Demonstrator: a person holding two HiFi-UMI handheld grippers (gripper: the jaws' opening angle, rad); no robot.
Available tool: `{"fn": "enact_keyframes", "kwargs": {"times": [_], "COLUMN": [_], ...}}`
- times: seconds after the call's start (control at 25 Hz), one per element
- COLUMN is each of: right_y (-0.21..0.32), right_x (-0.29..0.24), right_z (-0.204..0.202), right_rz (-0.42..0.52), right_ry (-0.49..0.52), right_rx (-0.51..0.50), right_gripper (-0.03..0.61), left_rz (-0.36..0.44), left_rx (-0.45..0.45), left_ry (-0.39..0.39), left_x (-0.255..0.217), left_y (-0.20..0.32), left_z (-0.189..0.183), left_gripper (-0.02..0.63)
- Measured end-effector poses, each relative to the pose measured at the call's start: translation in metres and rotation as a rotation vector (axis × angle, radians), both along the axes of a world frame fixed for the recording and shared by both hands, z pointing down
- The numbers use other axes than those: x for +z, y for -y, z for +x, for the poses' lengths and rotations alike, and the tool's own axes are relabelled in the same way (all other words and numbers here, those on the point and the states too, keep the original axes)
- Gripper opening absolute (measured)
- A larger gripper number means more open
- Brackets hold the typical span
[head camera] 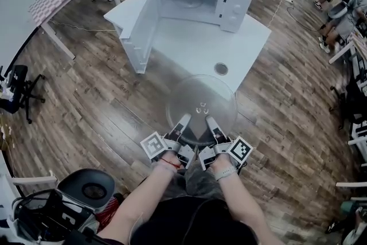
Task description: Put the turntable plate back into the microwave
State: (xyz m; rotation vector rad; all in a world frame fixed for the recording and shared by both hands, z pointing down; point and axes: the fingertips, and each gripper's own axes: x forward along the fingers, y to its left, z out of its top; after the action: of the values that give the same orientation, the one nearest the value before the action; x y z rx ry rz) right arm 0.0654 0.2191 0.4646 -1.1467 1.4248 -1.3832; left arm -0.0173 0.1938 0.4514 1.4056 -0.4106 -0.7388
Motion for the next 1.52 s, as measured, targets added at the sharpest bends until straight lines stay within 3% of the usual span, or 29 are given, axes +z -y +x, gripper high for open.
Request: {"fn": "enact_keyframes", "kwargs": {"times": [0.56,1.52], "right_y": [0.04,0.167], "right_x": [0.002,0.015], "right_z": [-0.01,0.022], "right_rz": [0.008,-0.018], "right_ry": [0.006,0.026], "right_rx": [-0.041,-0.078], "right_gripper": [0.042,0.042], "left_rz": [-0.005,-0.036], "left_rx": [-0.039,-0.075], "left_ry": [-0.012,0.004], "left_x": [0.001,0.017], "left_y": [0.041,0.165], "left_z": [-0.01,0.02], "left_gripper": [0.035,0.035]}}
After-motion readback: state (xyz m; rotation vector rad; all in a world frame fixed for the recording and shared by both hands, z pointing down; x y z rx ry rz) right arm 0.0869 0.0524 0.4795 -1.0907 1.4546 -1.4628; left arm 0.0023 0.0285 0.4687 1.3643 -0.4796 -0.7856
